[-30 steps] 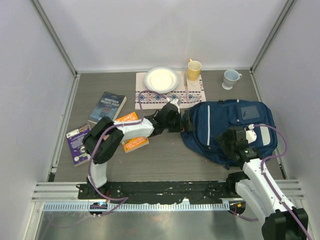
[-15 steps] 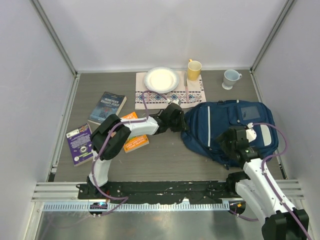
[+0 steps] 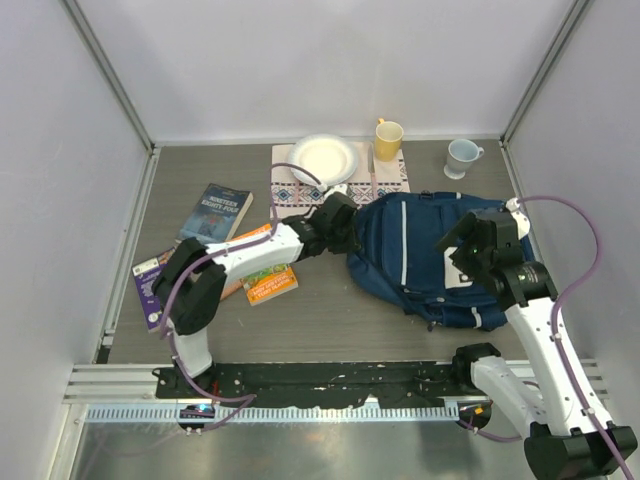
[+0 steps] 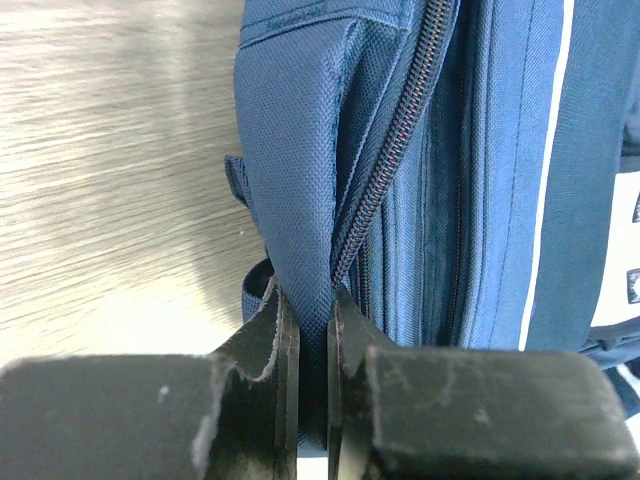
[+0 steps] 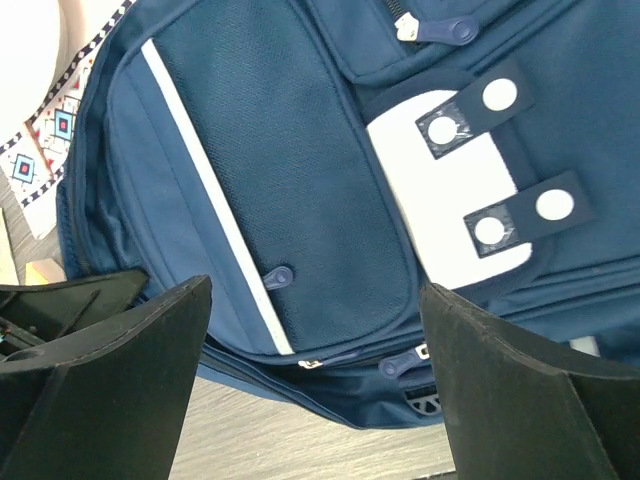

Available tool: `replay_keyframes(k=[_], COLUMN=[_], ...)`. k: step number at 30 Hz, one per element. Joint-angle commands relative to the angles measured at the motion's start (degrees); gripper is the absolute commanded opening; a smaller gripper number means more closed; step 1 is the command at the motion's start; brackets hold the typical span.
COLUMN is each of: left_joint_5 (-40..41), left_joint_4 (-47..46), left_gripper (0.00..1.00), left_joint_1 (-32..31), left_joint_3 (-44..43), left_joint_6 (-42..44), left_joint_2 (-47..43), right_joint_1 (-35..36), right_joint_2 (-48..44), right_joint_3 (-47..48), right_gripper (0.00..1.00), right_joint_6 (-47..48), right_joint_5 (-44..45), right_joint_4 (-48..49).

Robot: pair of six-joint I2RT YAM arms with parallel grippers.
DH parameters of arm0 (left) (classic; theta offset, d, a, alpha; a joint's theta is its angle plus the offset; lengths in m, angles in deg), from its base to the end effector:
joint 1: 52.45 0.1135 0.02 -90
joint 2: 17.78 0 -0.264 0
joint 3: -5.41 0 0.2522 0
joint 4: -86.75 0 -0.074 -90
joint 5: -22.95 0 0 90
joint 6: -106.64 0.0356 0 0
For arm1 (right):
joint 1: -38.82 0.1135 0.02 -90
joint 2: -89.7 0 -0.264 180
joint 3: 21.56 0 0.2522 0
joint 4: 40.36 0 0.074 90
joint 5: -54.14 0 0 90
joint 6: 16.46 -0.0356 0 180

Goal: Pack the student bag
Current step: Pick up the student bag at the center of the board.

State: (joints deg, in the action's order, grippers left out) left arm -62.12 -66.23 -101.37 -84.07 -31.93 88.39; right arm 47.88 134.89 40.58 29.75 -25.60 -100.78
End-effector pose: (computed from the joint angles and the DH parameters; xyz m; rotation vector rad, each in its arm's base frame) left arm 0.2745 -0.3102 0.2190 -0.0376 2.4525 -0.7185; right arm 0.1534 0.0180 0.2993 0.7802 2.1940 0.2581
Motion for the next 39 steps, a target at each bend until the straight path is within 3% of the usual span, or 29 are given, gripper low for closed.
replay_keyframes(k=[1,9,16,26,30,39], left_joint_5=[5.97,7.38,6.67,1.49,-1.67,-7.65], left_joint_4=[1.95,7.04,7.84,7.57,7.84,8.63], left_gripper=[0.0,0.0,0.0,0.0,0.0,0.0], left_joint_1=[2.78,7.26,9.2,9.46,9.81,11.57], left_joint_3=[-2.41,-0.92,2.24,6.37,7.52,6.73], left_joint_6=[0.59,-0.64,-1.96,-1.17,-0.55,-0.12], left_joint_2=[-8.16,-13.44,-17.31,-20.04,-20.48,-19.6], right_joint_1=[0.34,0.34,0.26,0.26,0.26,0.34], right_joint_2=[1.92,-4.14,-11.6,-20.75,-23.74,-31.47], right_joint_3=[6.19,-0.02,-11.81,-26.14,-29.65,-40.29], right_gripper=[0.91,0.92,0.92,0.92,0.92,0.92], right_joint_6=[3.19,-1.37,-8.49,-17.64,-16.68,-21.86], right_joint_5=[-2.43,-13.76,-19.75,-13.54,-6.05,-6.91], right_joint_4=[-9.23,-15.4,-9.26,15.17,17.38,21.95])
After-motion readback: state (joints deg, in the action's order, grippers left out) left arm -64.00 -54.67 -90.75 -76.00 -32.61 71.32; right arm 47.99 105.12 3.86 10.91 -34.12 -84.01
